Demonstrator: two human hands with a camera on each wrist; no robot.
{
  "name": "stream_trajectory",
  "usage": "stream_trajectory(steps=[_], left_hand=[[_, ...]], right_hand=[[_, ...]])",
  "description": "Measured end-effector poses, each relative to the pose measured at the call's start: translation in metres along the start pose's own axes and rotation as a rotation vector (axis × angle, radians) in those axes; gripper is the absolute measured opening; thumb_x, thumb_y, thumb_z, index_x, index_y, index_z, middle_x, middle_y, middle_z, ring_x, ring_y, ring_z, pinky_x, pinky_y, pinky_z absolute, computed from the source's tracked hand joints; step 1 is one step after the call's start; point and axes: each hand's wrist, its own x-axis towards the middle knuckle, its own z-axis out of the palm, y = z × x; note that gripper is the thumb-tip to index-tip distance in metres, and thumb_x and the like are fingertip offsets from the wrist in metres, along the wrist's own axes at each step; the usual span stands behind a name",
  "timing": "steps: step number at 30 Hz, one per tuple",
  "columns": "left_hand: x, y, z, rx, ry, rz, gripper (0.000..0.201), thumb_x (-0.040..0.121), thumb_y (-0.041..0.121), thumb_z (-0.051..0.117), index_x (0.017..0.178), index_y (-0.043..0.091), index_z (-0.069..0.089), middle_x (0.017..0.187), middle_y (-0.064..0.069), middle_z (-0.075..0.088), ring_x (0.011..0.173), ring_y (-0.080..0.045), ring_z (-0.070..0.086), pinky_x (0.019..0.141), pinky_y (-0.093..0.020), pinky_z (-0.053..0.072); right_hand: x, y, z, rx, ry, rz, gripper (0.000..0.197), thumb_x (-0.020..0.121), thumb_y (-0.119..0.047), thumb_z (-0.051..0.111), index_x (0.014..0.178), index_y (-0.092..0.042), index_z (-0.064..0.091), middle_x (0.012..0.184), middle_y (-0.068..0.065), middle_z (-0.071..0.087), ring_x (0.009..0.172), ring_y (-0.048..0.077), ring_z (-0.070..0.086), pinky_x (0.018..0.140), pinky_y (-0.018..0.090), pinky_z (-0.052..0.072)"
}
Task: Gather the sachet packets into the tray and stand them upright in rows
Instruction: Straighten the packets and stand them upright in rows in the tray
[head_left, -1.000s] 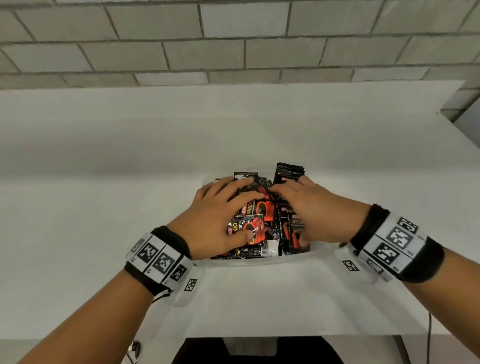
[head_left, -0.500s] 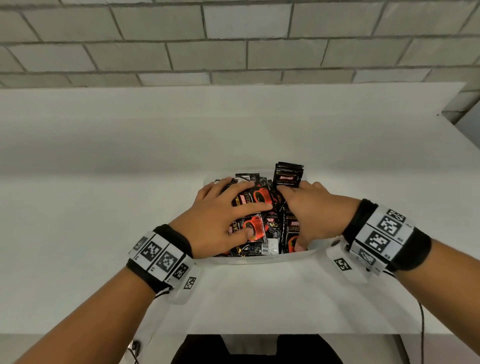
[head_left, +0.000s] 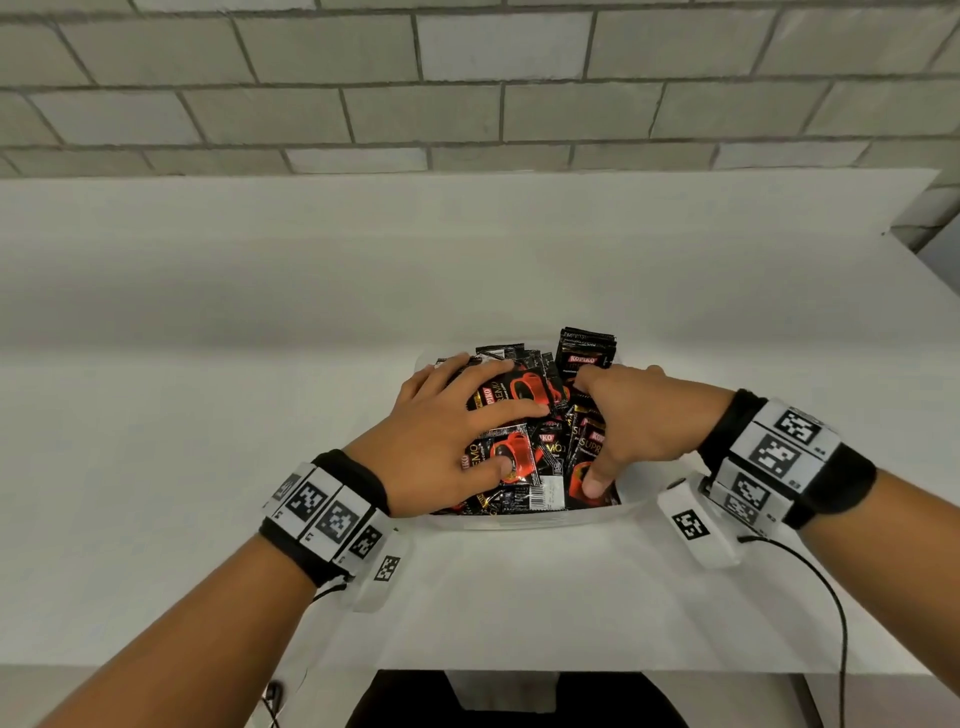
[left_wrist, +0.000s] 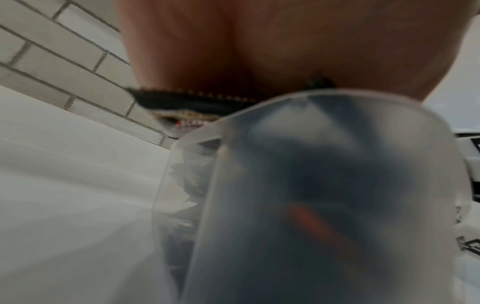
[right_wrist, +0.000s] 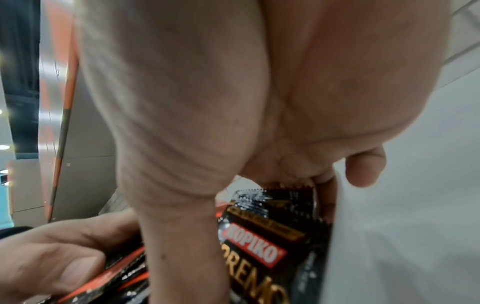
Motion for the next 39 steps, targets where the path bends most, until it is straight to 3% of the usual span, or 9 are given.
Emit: stream_trajectory(steps=[3,6,11,15,19,23,28,34,39], left_hand=[[0.001,0.001,-0.001,-0.051,0.018,-0.010,0.058,0.090,0.060,0.047,0.144,0.063,0.027,0.165,0.019,0.007,0.155,-0.025,-0.001,0.123,-0.054,0.008],[0.000,0.000,-0.002,-0.084,0.038,-0.009,0.058,0.090,0.058,0.049,0.145,0.060,0.029,0.165,0.019,0.009,0.155,-0.024,0.001,0.123,-0.053,0.008],[0.000,-0.001,-0.002,-0.092,0.040,-0.001,0.059,0.091,0.057,0.051,0.146,0.059,0.028,0.165,0.018,0.009,0.155,-0.024,0.002,0.123,-0.052,0.008],[0.000,0.000,-0.003,-0.081,0.025,-0.009,0.060,0.090,0.058,0.049,0.146,0.059,0.028,0.165,0.019,0.007,0.155,-0.022,-0.001,0.124,-0.052,0.007],[-0.001,0.002,-0.004,-0.071,0.006,-0.020,0.060,0.087,0.057,0.047,0.145,0.060,0.030,0.165,0.019,0.007,0.155,-0.019,-0.004,0.124,-0.050,0.004],[0.000,0.002,-0.005,-0.051,-0.001,-0.018,0.060,0.085,0.062,0.042,0.144,0.060,0.031,0.165,0.018,0.009,0.155,-0.023,-0.003,0.123,-0.052,0.006],[0.001,0.002,-0.007,-0.043,0.003,-0.013,0.060,0.087,0.057,0.050,0.145,0.060,0.031,0.166,0.018,0.006,0.155,-0.023,-0.003,0.124,-0.054,0.006],[0.001,-0.001,-0.011,-0.036,0.017,0.045,0.065,0.090,0.057,0.053,0.149,0.058,0.027,0.167,0.016,0.004,0.155,-0.021,0.007,0.122,-0.054,0.017],[0.002,0.000,-0.007,-0.002,0.000,0.055,0.060,0.093,0.063,0.047,0.148,0.060,0.022,0.165,0.022,0.013,0.156,-0.022,0.004,0.124,-0.052,0.014]], right_hand=[[-0.001,0.000,0.000,0.086,0.000,-0.027,0.101,0.046,-0.066,0.090,0.129,-0.025,0.048,0.115,-0.008,0.061,0.103,0.018,0.058,0.098,0.039,0.045],[-0.002,0.005,-0.002,0.218,-0.029,-0.055,0.088,0.045,-0.071,0.085,0.120,-0.033,0.057,0.109,-0.014,0.069,0.101,0.012,0.065,0.097,0.040,0.051],[-0.007,0.007,-0.005,0.305,-0.001,-0.074,0.045,0.076,-0.043,0.084,0.111,-0.030,0.059,0.101,-0.011,0.071,0.093,0.009,0.067,0.091,0.039,0.055],[-0.012,0.008,0.000,0.313,0.108,-0.050,0.063,0.077,-0.043,0.082,0.130,-0.019,0.057,0.119,-0.005,0.067,0.103,0.014,0.064,0.089,0.031,0.050],[-0.028,0.013,-0.010,0.337,0.191,-0.039,0.039,0.075,-0.036,0.085,0.107,-0.022,0.068,0.095,-0.010,0.072,0.082,0.010,0.066,0.072,0.029,0.051],[-0.038,0.022,-0.019,0.383,0.224,0.002,0.026,0.075,-0.035,0.086,0.093,-0.030,0.067,0.084,-0.009,0.073,0.076,0.010,0.068,0.070,0.034,0.054],[-0.047,0.027,-0.020,0.503,0.239,0.007,0.019,0.078,-0.022,0.084,0.091,-0.021,0.070,0.080,-0.001,0.076,0.070,0.022,0.073,0.067,0.044,0.062],[-0.066,0.030,-0.033,0.583,0.309,-0.011,0.017,0.081,-0.018,0.082,0.093,-0.023,0.071,0.078,-0.005,0.077,0.064,0.013,0.072,0.063,0.033,0.061],[-0.077,0.027,-0.049,0.604,0.409,-0.065,0.018,0.081,-0.021,0.082,0.095,-0.023,0.070,0.073,-0.011,0.074,0.057,0.007,0.069,0.051,0.011,0.046]])
